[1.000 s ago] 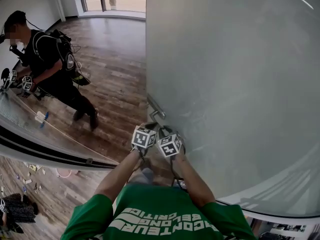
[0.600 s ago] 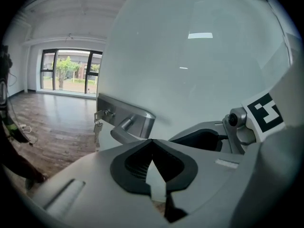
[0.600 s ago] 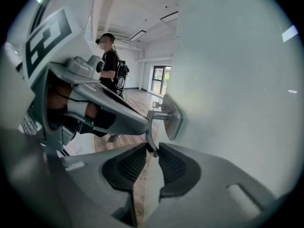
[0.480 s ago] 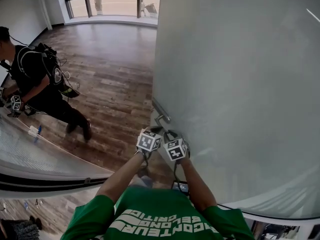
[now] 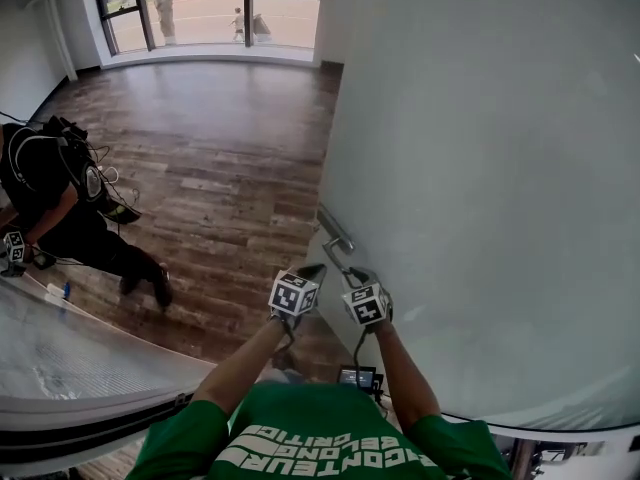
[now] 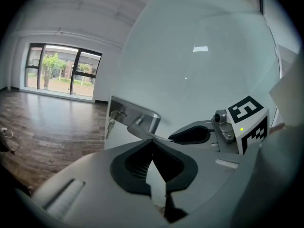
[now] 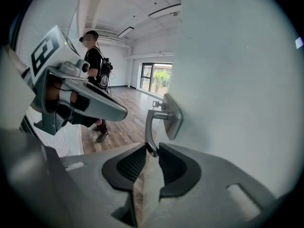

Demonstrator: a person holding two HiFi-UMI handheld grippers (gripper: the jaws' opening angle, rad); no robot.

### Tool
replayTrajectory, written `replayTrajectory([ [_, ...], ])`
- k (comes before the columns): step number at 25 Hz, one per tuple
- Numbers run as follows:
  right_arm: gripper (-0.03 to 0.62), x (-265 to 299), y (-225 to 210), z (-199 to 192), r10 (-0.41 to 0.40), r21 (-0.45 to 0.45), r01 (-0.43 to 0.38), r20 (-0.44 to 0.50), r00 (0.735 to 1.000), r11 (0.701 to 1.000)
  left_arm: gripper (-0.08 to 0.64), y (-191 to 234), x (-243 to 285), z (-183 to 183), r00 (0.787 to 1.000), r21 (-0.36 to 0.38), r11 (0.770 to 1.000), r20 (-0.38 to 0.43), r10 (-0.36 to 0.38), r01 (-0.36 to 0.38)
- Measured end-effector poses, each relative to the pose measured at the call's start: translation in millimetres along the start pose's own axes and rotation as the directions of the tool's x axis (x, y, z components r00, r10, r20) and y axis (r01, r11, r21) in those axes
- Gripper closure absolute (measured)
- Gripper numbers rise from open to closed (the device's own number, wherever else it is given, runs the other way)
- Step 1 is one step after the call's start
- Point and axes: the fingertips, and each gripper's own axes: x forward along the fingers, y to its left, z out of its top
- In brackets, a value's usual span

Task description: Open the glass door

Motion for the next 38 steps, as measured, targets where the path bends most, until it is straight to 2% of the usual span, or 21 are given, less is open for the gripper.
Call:
replayTrajectory([
  [14, 0.517, 5.7, -78.7, -3.4, -0.094, 0.096, 0.094, -0.003, 0.996, 0.991, 0.543, 12.1, -5.8, 18.0, 0.998, -0.024, 0.999, 0.055, -0.039, 0.041],
  [26, 0.517, 13.9, -139.0, -16.0, -0.170, 0.150, 0.171, -0.022, 0.985, 0.974, 0.543, -3.4, 25.3, 30.7, 0.997, 0.005, 0.998, 0.031, -0.069, 0.069],
  [38, 0.517, 12.2, -191.2, -29.2, -0.231, 0.206, 0.234, -0.036, 0.972, 0.950, 0.543, -5.0, 53.8, 39.4, 0.998, 0.011, 0.998, 0.010, -0.068, 0.068],
])
